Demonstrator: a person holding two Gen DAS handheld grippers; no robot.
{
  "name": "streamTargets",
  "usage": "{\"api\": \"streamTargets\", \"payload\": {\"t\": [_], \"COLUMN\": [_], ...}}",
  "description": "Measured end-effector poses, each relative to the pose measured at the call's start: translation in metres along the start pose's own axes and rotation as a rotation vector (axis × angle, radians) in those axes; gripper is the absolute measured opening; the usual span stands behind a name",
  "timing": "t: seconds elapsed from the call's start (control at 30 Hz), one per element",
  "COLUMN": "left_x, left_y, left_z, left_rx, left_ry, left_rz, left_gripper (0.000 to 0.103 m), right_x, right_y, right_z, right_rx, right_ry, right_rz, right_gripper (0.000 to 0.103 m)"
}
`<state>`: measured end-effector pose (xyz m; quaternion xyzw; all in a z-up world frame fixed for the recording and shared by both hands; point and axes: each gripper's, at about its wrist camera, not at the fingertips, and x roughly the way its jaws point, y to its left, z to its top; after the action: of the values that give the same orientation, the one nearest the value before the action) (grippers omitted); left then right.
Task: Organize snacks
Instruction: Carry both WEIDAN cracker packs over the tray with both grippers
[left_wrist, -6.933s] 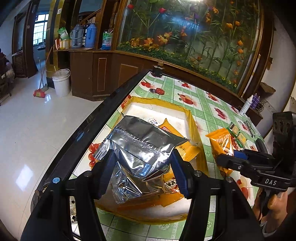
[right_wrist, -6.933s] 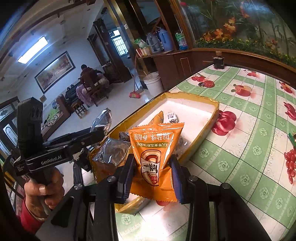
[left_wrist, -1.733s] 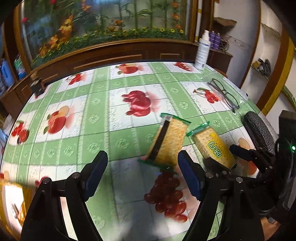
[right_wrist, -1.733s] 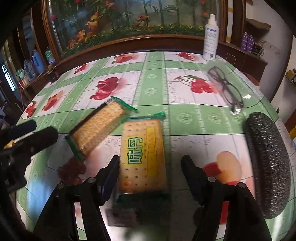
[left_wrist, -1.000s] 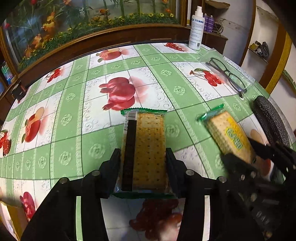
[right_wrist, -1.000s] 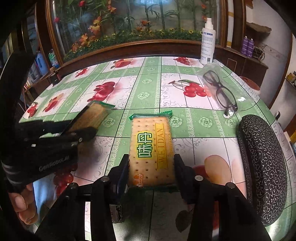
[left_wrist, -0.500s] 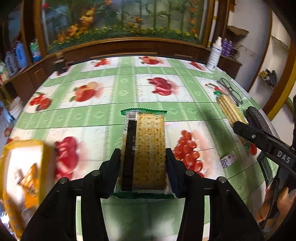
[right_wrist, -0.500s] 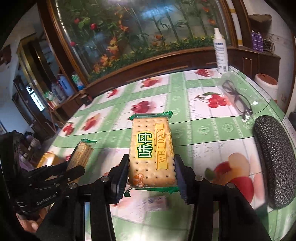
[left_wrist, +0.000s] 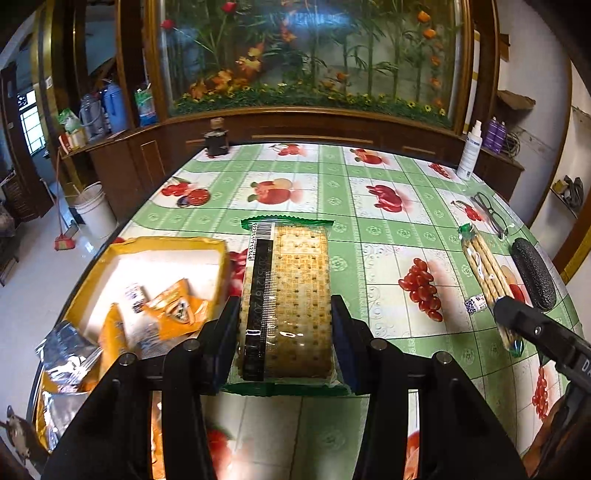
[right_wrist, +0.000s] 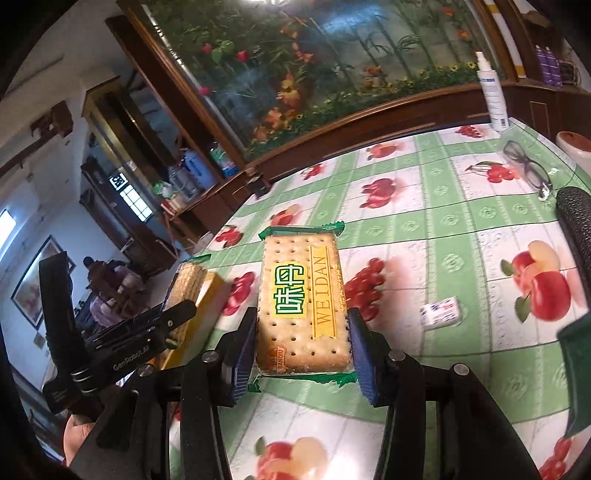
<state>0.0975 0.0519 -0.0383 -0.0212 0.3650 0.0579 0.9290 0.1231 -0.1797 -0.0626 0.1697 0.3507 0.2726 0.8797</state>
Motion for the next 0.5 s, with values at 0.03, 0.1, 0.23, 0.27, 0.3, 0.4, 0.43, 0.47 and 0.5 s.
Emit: {"api": "streamTargets", "payload": {"t": [0.03, 0.1, 0.23, 0.27, 0.3, 0.4, 0.43, 0.47, 0.5], "left_x": [-0.004, -0.011, -0.022, -0.023, -0.025, -0.031, -0.034, -0.036, -0.038], "left_y": [0.003, 0.009, 0.020, 0.024, 0.029, 0.038, 0.041, 0.045, 0.048], "left_z": [-0.001, -0.004, -0.011, -0.013, -0.015, -0.019, -0.020, -0.021, -0.022], "left_rx": [-0.004, -0.006, -0.002, -0.009, -0.018, -0.030, -0.036, -0.042, -0.047], "left_ry": [-0.007, -0.019, -0.038, -0.037, -0.036, -0.042, -0.045, -0.048, -0.051], "left_rz": [0.007, 0.022, 0.060, 0.059, 0.059, 0.069, 0.072, 0.076, 0.079], "left_gripper": [0.045, 0.045, 0.045, 0.045, 0.045, 0.045, 0.045, 0.045, 0.045], "right_x": [-0.002, -0.003, -0.003, -0.003, -0.002, 0.001, 0.002, 0.002, 0.003], "right_y": [0.005, 0.017, 0.037, 0.041, 0.046, 0.058, 0.062, 0.066, 0.069], "right_z": [-0.002, -0.005, -0.011, -0.012, -0.014, -0.017, -0.018, -0.019, -0.020], "right_rx": [-0.006, -0.025, -0.057, -0.062, -0.069, -0.085, -0.089, -0.093, -0.099], "right_ry": [0.001, 0.005, 0.022, 0.024, 0.027, 0.039, 0.041, 0.045, 0.047], "right_rz": [0.008, 0.023, 0.053, 0.058, 0.062, 0.078, 0.084, 0.089, 0.093], "right_gripper": [0.048, 0.048, 0.048, 0.048, 0.048, 0.048, 0.048, 0.048, 0.048]}}
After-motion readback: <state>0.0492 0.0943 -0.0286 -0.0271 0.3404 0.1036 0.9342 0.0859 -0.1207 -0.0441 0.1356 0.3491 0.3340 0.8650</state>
